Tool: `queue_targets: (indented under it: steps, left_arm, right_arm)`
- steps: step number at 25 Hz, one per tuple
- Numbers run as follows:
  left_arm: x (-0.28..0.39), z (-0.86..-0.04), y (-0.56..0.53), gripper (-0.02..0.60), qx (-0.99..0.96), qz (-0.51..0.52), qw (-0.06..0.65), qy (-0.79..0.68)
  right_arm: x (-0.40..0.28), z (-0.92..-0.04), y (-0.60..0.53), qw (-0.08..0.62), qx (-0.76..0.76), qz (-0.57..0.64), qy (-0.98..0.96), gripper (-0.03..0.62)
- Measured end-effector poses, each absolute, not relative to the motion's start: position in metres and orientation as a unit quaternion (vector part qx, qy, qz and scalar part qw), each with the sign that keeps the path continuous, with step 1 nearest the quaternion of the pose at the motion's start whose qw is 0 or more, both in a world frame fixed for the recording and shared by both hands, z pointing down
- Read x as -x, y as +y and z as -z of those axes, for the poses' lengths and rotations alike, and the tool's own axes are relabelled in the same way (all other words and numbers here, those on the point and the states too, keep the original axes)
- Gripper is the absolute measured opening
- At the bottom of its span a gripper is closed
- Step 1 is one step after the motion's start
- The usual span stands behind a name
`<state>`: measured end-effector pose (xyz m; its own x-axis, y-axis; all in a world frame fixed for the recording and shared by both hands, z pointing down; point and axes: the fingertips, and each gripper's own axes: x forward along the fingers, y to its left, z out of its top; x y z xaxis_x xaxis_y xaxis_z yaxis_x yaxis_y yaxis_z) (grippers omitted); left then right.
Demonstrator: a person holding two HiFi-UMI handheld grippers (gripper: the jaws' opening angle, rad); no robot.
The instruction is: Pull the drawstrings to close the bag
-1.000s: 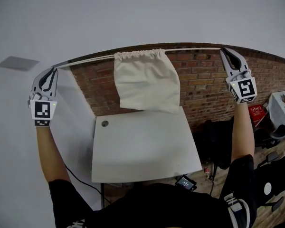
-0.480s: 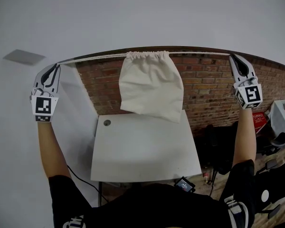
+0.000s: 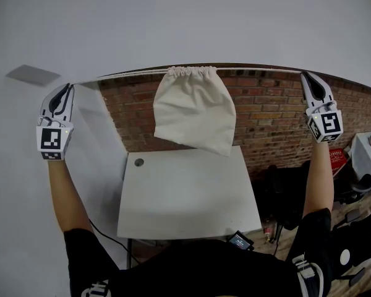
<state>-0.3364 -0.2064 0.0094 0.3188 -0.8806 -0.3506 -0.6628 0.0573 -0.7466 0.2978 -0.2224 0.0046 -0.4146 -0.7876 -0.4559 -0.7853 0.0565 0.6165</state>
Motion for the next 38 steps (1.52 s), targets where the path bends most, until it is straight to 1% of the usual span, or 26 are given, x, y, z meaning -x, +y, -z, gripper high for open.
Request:
queue_targets:
  steps: [9,20,27,30,38]
  left_arm:
    - [0.341,-0.006,-0.201,0.038,0.675,0.107,0.446,0.578]
    - [0.343,-0.008,-0.204,0.038,0.676,0.110,0.436,0.584]
    - [0.340,-0.003,-0.202,0.038,0.671,0.109,0.444,0.584]
    - [0.341,-0.007,-0.207,0.038,0.680,0.113,0.437,0.578]
    - [0.344,-0.009,-0.218,0.038,0.720,0.081,0.395,0.564]
  right_arm:
    - [-0.303,-0.005,-0.217,-0.014,-0.539,0.418,-0.731,0.026]
    - [-0.309,-0.005,-0.218,-0.016,-0.536,0.415,-0.735,0.026]
    - [-0.311,-0.008,-0.223,-0.018,-0.536,0.408,-0.739,0.026]
    - [-0.309,-0.007,-0.226,-0.012,-0.535,0.404,-0.742,0.026]
    - [-0.306,-0.004,-0.240,-0.001,-0.528,0.381,-0.759,0.029]
